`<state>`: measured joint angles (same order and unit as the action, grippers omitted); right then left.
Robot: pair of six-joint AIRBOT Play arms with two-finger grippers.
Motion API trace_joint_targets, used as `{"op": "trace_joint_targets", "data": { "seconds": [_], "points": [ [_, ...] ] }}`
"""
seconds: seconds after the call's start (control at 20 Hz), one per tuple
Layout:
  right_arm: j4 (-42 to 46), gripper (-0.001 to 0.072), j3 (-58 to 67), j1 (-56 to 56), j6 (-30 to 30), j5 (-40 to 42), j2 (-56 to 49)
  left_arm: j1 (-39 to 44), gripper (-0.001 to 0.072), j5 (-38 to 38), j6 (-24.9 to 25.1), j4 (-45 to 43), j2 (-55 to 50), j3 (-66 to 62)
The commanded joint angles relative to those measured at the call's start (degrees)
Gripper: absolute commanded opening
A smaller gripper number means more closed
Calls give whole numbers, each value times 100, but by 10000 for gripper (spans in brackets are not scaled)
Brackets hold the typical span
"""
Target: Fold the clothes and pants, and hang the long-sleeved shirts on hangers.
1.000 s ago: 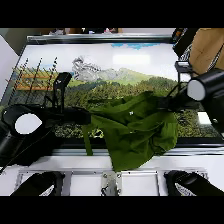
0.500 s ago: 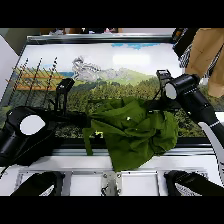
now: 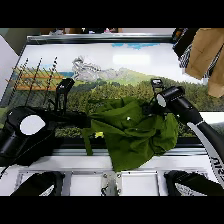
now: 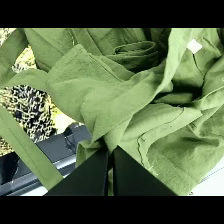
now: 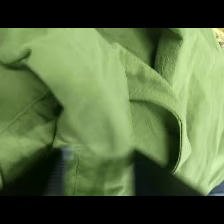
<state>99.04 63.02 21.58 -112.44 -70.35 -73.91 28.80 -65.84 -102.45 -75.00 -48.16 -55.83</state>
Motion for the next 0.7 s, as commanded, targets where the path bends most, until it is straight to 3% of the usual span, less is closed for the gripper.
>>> {"op": "trace_joint_targets", "data": {
  "seconds": [0.0,0.05,0.2,0.4,0.55,0.65],
  "points": [
    [15,78,-42,-26,24,83,-35,2,14,2,2,-4,-4,2],
    [22,7,-39,-31,140,70,2,2,14,4,2,-4,-4,2],
    [52,11,96,-151,667,-247,238,-24,14,31,24,-81,-2,0],
    [669,11,1554,-358,1329,-2120,905,-382,13,50,114,-258,-2,-448],
    [704,10,2535,-273,874,-3342,1344,-297,13,39,111,-240,0,-831],
    [664,10,2465,-52,184,-3519,1781,76,14,-28,103,-232,0,-748]
  ]
}}
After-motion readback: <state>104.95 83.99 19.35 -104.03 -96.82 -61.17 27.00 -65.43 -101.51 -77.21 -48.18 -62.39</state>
